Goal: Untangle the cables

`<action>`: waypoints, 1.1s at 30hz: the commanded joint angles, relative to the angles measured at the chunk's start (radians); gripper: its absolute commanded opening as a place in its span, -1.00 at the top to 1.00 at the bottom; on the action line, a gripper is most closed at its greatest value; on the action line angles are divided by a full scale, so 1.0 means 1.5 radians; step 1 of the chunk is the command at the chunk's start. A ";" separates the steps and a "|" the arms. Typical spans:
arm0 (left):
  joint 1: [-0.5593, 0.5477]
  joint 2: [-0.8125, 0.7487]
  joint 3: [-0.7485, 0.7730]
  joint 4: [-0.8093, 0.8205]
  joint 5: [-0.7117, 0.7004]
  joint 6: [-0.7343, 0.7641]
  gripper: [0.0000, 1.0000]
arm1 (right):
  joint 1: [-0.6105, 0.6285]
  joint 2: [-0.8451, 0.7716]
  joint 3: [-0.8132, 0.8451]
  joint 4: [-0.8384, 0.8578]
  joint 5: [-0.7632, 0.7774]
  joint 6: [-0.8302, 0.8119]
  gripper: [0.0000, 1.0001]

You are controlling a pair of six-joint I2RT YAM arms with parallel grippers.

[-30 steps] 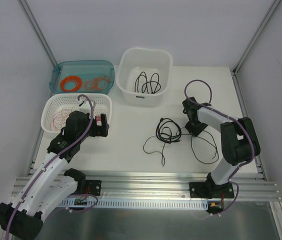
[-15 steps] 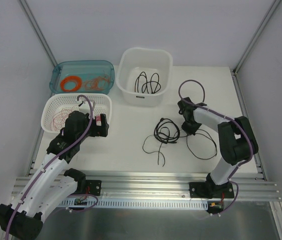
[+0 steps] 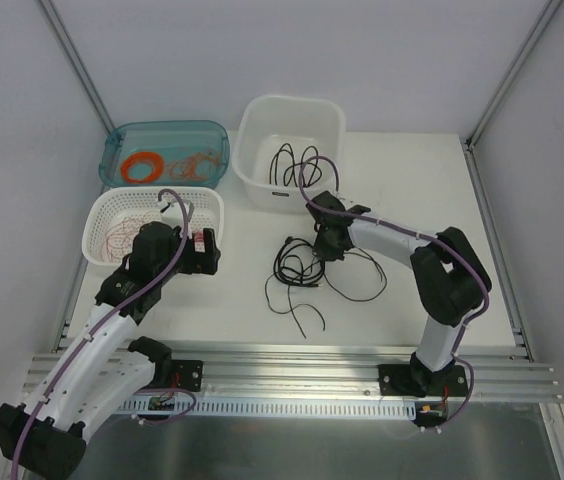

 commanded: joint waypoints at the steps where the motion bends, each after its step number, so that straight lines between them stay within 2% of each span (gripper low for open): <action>1: -0.004 0.015 0.002 0.014 0.042 0.001 -0.98 | -0.031 -0.031 -0.033 -0.030 0.027 -0.018 0.99; 5: -0.014 0.061 0.026 0.014 0.126 -0.039 -0.98 | -0.087 -0.083 -0.112 -0.043 0.037 -0.024 0.99; 6: -0.036 0.071 0.043 0.015 0.134 -0.048 -0.98 | -0.104 -0.098 -0.120 -0.047 0.043 -0.039 0.99; 12: -0.146 0.216 0.137 0.016 0.083 -0.113 -0.98 | -0.136 -0.145 -0.130 -0.066 0.070 -0.081 0.98; 13: -0.182 0.240 0.151 0.019 0.065 -0.130 -0.98 | -0.137 -0.154 -0.131 -0.061 0.067 -0.094 0.99; 19: -0.279 0.495 0.301 0.025 0.005 -0.187 -0.98 | -0.137 -0.165 -0.144 -0.042 0.040 -0.109 0.99; 25: -0.307 0.684 0.427 0.025 -0.054 -0.244 -0.97 | -0.149 -0.195 -0.194 -0.012 0.005 -0.097 0.99; 32: -0.325 0.816 0.506 0.023 -0.113 -0.281 -0.83 | -0.150 -0.225 -0.221 0.005 -0.007 -0.095 0.99; 33: -0.327 0.826 0.511 0.022 -0.120 -0.284 -0.76 | -0.150 -0.229 -0.223 0.006 -0.007 -0.096 0.99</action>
